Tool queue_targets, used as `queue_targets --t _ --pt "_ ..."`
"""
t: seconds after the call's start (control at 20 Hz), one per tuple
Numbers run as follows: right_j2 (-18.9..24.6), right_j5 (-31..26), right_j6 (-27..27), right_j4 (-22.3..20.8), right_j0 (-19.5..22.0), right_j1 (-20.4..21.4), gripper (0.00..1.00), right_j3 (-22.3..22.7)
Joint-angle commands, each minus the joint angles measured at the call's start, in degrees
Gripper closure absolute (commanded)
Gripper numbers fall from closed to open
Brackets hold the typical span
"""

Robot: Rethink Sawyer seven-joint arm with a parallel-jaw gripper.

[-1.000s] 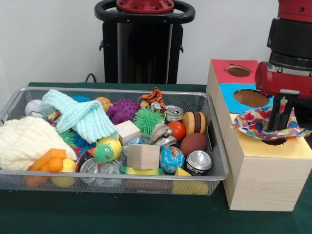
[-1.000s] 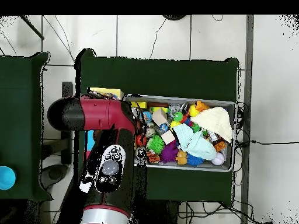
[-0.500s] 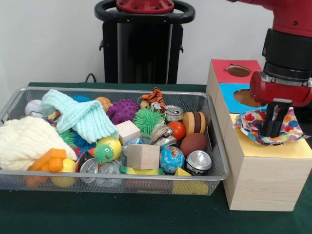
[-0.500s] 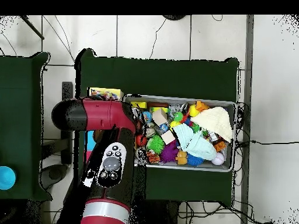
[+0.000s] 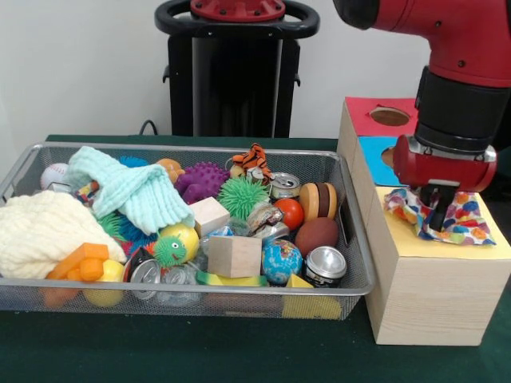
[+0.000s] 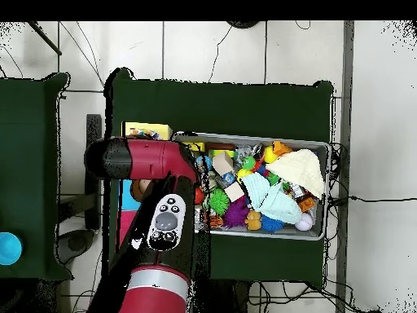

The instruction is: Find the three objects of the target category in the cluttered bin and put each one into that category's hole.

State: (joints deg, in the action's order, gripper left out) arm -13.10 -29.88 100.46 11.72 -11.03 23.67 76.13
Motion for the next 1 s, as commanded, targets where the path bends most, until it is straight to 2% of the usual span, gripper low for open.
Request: queue_targets --t 0.05,0.35,0.8,1.0 --pt "6.7 -5.3 9.2 2.0 3.0 -5.2 1.0 2.6" --pt "8.3 -3.2 9.4 3.4 3.6 -6.1 1.0 3.9" --pt "8.8 4.8 11.3 4.2 3.1 -8.6 1.0 5.2" --pt "8.8 6.5 11.9 4.6 3.0 -9.7 1.0 5.1"
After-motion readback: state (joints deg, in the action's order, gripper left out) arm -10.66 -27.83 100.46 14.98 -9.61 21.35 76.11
